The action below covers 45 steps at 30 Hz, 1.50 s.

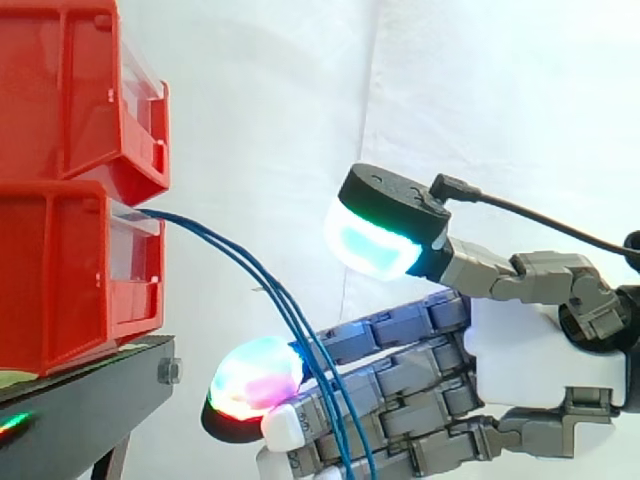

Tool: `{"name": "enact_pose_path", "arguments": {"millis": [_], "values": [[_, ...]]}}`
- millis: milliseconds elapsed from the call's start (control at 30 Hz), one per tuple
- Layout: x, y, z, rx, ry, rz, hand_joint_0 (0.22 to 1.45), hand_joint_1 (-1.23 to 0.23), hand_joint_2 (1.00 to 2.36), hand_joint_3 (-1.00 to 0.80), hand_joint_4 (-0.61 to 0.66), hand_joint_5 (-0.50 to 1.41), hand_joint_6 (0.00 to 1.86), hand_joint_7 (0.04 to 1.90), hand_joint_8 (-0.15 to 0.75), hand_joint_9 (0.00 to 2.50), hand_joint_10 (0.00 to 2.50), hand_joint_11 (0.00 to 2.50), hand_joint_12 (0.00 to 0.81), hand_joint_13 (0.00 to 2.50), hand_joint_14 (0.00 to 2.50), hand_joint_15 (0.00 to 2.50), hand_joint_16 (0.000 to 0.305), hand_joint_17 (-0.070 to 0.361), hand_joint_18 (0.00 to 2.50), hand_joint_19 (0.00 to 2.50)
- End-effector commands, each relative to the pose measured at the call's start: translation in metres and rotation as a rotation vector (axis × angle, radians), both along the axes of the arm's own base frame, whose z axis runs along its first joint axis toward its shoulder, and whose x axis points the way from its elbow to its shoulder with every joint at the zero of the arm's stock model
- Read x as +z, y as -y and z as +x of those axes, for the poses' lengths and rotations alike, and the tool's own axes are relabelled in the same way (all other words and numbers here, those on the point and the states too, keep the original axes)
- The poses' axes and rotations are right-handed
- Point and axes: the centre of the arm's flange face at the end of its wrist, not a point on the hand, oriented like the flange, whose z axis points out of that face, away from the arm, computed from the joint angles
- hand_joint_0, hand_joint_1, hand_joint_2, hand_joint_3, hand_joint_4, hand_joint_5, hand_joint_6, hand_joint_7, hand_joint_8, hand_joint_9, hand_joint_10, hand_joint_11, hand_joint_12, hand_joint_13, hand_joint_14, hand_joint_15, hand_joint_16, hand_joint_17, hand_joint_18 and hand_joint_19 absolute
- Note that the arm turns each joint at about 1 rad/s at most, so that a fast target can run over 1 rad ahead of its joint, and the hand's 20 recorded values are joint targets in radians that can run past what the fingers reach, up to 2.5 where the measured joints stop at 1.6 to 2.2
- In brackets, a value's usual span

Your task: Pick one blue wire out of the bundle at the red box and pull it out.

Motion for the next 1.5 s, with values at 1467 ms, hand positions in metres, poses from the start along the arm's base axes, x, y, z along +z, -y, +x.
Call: {"name": "enact_pose_path", "arguments": {"millis": [1467], "values": [[0.030,-0.005,0.011,0.010,-0.048,-0.045,0.58,-0.71,1.01,-0.28,0.28,-0.12,0.50,1.22,0.335,0.63,0.01,0.34,0.432,0.48,0.00,0.14,0.056,0.127,0.51,0.33]]}}
